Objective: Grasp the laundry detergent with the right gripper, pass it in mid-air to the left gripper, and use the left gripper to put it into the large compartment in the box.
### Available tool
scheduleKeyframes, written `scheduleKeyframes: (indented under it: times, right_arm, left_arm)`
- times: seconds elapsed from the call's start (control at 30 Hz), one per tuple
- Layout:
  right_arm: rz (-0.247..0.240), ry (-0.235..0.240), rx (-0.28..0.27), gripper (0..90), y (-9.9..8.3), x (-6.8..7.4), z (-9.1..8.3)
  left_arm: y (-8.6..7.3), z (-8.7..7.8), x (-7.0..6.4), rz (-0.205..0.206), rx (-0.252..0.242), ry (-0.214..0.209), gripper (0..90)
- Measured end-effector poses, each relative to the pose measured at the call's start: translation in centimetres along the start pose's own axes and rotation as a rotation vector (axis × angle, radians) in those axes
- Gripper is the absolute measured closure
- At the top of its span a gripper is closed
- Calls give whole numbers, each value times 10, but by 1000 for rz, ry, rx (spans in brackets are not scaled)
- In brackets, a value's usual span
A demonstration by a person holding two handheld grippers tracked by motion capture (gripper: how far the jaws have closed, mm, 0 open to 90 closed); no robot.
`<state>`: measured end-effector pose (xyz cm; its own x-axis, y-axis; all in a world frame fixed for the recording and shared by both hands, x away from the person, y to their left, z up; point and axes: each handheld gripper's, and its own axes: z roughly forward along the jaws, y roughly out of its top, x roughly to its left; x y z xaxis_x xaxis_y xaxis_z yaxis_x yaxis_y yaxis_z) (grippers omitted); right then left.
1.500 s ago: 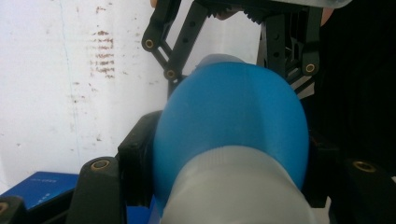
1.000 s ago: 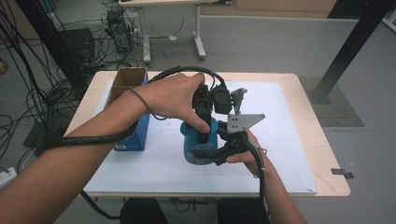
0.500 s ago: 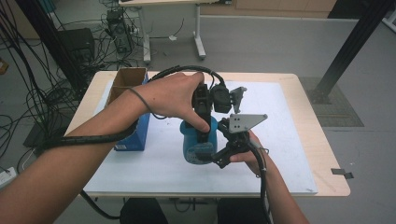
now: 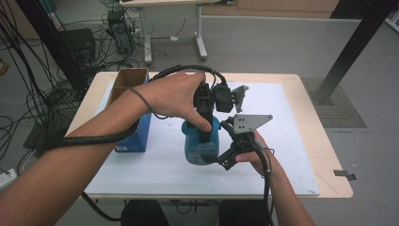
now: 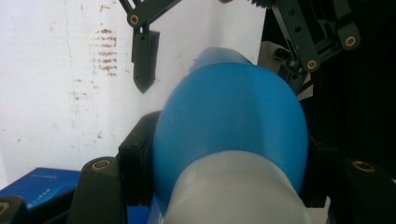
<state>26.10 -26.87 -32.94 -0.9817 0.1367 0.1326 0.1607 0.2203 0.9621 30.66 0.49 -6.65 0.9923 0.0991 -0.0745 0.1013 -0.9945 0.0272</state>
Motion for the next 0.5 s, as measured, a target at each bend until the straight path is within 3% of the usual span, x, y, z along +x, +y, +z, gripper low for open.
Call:
scheduleKeyframes:
  times: [0.5]
  right_arm:
    - [5, -47, 82, 25, 10, 4, -16]
  left_arm:
    - [-9, -10, 3, -33, -2, 3, 376]
